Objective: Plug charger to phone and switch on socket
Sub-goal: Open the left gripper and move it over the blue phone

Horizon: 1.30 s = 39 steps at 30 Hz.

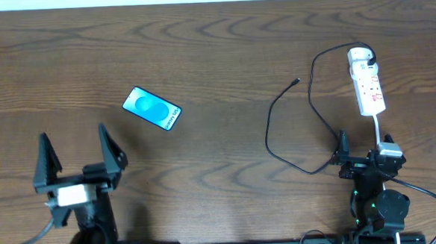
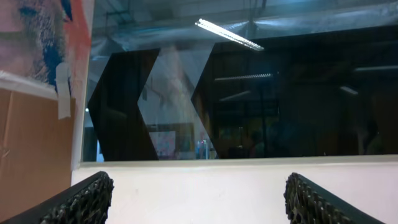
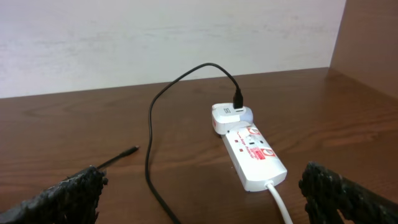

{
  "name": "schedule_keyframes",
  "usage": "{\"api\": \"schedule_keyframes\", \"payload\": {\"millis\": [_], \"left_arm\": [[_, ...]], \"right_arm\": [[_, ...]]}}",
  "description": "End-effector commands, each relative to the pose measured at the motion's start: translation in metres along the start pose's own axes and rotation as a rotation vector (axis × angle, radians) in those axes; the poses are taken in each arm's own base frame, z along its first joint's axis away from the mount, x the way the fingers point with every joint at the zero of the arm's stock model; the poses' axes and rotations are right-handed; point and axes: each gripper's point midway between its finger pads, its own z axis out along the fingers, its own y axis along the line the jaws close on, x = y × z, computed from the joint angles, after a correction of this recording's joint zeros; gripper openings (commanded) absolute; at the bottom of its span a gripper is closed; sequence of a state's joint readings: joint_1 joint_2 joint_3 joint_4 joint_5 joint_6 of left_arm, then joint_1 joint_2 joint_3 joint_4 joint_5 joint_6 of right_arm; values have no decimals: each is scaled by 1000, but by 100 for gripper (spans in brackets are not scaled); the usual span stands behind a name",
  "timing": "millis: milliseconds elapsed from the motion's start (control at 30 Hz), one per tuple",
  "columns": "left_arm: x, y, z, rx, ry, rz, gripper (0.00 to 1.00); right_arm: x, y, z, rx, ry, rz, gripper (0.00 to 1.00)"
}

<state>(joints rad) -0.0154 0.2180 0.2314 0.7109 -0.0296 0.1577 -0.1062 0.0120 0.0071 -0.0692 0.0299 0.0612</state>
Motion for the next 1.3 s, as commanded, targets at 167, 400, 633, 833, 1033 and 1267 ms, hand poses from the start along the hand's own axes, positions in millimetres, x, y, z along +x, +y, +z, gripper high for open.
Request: {"api": "schedule_keyframes", "payload": {"millis": [167, 400, 633, 833, 1033, 1267], "left_arm": [[-26, -3, 71, -2, 77, -51, 88], [13, -11, 118, -26, 505, -212, 88], [73, -18, 114, -55, 955, -207, 88], [133, -70, 67, 173, 1314, -344, 88], [167, -83, 27, 188, 1556, -421, 88], [198, -61, 37, -233, 1570, -598, 88]], "right_arm": [[0, -1, 0, 3, -2, 13, 99], [0, -1, 0, 3, -2, 13, 99], [0, -1, 0, 3, -2, 13, 99], [0, -1, 0, 3, -2, 13, 99], [0, -1, 0, 3, -2, 13, 99], [0, -1, 0, 3, -2, 13, 99]]}}
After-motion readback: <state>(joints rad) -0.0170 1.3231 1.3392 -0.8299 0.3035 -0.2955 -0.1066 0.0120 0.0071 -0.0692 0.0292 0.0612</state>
